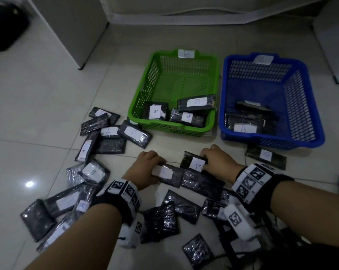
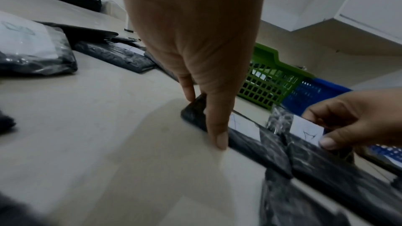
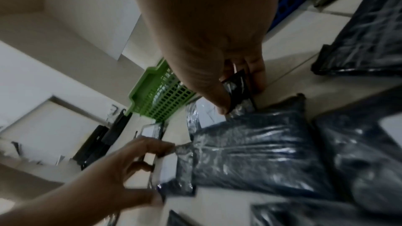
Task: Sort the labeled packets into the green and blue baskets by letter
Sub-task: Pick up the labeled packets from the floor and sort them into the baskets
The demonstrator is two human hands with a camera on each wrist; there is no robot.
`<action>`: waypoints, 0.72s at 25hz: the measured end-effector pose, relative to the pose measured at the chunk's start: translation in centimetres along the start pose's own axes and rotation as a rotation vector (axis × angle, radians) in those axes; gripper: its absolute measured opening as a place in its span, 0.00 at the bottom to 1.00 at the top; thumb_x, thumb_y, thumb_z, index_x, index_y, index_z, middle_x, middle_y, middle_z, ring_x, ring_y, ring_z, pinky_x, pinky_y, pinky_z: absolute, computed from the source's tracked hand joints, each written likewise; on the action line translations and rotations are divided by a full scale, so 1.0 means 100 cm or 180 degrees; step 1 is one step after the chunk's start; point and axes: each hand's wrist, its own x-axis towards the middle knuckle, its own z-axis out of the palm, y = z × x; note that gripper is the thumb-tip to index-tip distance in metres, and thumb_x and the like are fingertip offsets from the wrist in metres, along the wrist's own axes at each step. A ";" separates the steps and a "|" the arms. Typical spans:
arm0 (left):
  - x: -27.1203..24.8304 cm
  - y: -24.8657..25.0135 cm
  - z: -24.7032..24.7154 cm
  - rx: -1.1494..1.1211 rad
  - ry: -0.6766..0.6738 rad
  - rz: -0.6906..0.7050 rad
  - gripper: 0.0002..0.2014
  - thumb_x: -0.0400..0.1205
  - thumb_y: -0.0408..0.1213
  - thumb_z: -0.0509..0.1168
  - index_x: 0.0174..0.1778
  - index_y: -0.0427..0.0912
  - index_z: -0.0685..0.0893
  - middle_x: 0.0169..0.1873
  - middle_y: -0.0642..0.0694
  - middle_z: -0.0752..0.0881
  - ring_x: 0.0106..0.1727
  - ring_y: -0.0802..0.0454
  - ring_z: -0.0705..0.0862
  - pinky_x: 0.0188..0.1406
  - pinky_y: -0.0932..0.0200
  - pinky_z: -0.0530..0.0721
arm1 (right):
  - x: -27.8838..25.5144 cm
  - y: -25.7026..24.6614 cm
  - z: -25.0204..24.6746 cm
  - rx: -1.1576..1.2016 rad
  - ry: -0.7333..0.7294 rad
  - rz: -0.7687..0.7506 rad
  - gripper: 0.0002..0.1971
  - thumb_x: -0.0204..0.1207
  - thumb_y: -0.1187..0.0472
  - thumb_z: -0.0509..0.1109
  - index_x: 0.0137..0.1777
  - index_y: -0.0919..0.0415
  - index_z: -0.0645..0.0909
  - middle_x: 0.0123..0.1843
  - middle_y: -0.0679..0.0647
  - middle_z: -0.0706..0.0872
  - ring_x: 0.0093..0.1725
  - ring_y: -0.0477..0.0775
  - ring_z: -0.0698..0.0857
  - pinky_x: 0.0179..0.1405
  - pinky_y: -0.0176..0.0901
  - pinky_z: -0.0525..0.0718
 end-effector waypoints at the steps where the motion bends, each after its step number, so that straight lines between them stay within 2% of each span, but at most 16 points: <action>1: 0.003 0.000 -0.004 0.0064 -0.0026 -0.0037 0.27 0.66 0.42 0.77 0.62 0.48 0.81 0.57 0.46 0.77 0.59 0.44 0.74 0.60 0.53 0.73 | 0.001 -0.001 -0.005 0.0158 0.0063 -0.0075 0.11 0.76 0.58 0.70 0.57 0.56 0.80 0.57 0.57 0.76 0.53 0.59 0.80 0.45 0.42 0.73; 3: 0.009 0.001 -0.021 -0.0520 -0.0325 -0.0244 0.16 0.69 0.38 0.77 0.50 0.48 0.84 0.48 0.47 0.79 0.53 0.44 0.80 0.56 0.52 0.79 | -0.003 -0.007 -0.020 0.0551 0.0276 -0.0291 0.08 0.76 0.58 0.70 0.54 0.55 0.83 0.53 0.53 0.83 0.54 0.55 0.83 0.47 0.40 0.76; 5: 0.014 0.007 -0.045 -0.1713 -0.0949 -0.0428 0.10 0.71 0.32 0.77 0.41 0.49 0.85 0.38 0.49 0.85 0.42 0.49 0.86 0.51 0.50 0.85 | -0.008 -0.016 -0.039 0.1044 0.0444 -0.0410 0.09 0.75 0.60 0.70 0.55 0.56 0.84 0.50 0.49 0.84 0.53 0.52 0.84 0.49 0.39 0.77; 7: 0.023 0.016 -0.070 -0.2487 -0.1255 -0.0437 0.12 0.73 0.26 0.73 0.44 0.49 0.86 0.36 0.53 0.88 0.38 0.53 0.86 0.46 0.53 0.86 | -0.013 -0.020 -0.058 0.1584 0.0759 -0.0327 0.10 0.76 0.62 0.69 0.56 0.57 0.84 0.49 0.51 0.85 0.49 0.50 0.83 0.48 0.40 0.77; 10: 0.039 0.037 -0.099 -0.3172 -0.0948 -0.0351 0.18 0.74 0.18 0.68 0.54 0.43 0.82 0.41 0.50 0.89 0.39 0.52 0.87 0.41 0.57 0.88 | -0.016 -0.009 -0.086 0.2250 0.1474 -0.0203 0.06 0.77 0.64 0.66 0.51 0.58 0.83 0.44 0.55 0.86 0.42 0.51 0.83 0.42 0.44 0.78; 13: 0.055 0.064 -0.110 -0.3633 -0.0401 -0.0296 0.16 0.73 0.19 0.69 0.50 0.42 0.79 0.33 0.48 0.86 0.32 0.53 0.86 0.36 0.57 0.88 | -0.016 0.026 -0.109 0.2661 0.2003 0.0104 0.06 0.79 0.64 0.64 0.53 0.59 0.81 0.48 0.57 0.87 0.47 0.57 0.85 0.46 0.52 0.83; 14: 0.060 0.073 -0.109 -0.3791 -0.0217 -0.0295 0.14 0.74 0.19 0.69 0.49 0.41 0.79 0.31 0.47 0.86 0.31 0.54 0.86 0.36 0.57 0.89 | -0.016 0.042 -0.114 0.2711 0.2112 0.0258 0.07 0.78 0.65 0.65 0.54 0.58 0.80 0.51 0.56 0.86 0.49 0.57 0.85 0.50 0.53 0.84; 16: 0.072 0.094 -0.105 -0.3983 0.0054 -0.0253 0.13 0.75 0.22 0.69 0.51 0.39 0.80 0.36 0.43 0.88 0.35 0.51 0.87 0.40 0.56 0.89 | -0.014 0.076 -0.124 0.2594 0.2204 0.0515 0.09 0.76 0.67 0.67 0.54 0.55 0.79 0.55 0.56 0.87 0.53 0.57 0.86 0.56 0.56 0.85; 18: 0.088 0.115 -0.099 -0.3953 0.0302 -0.0146 0.13 0.77 0.24 0.69 0.56 0.37 0.81 0.40 0.37 0.86 0.40 0.47 0.85 0.42 0.55 0.87 | -0.015 0.107 -0.133 0.2466 0.2180 0.0724 0.11 0.74 0.69 0.68 0.52 0.54 0.80 0.58 0.59 0.87 0.52 0.58 0.85 0.57 0.57 0.85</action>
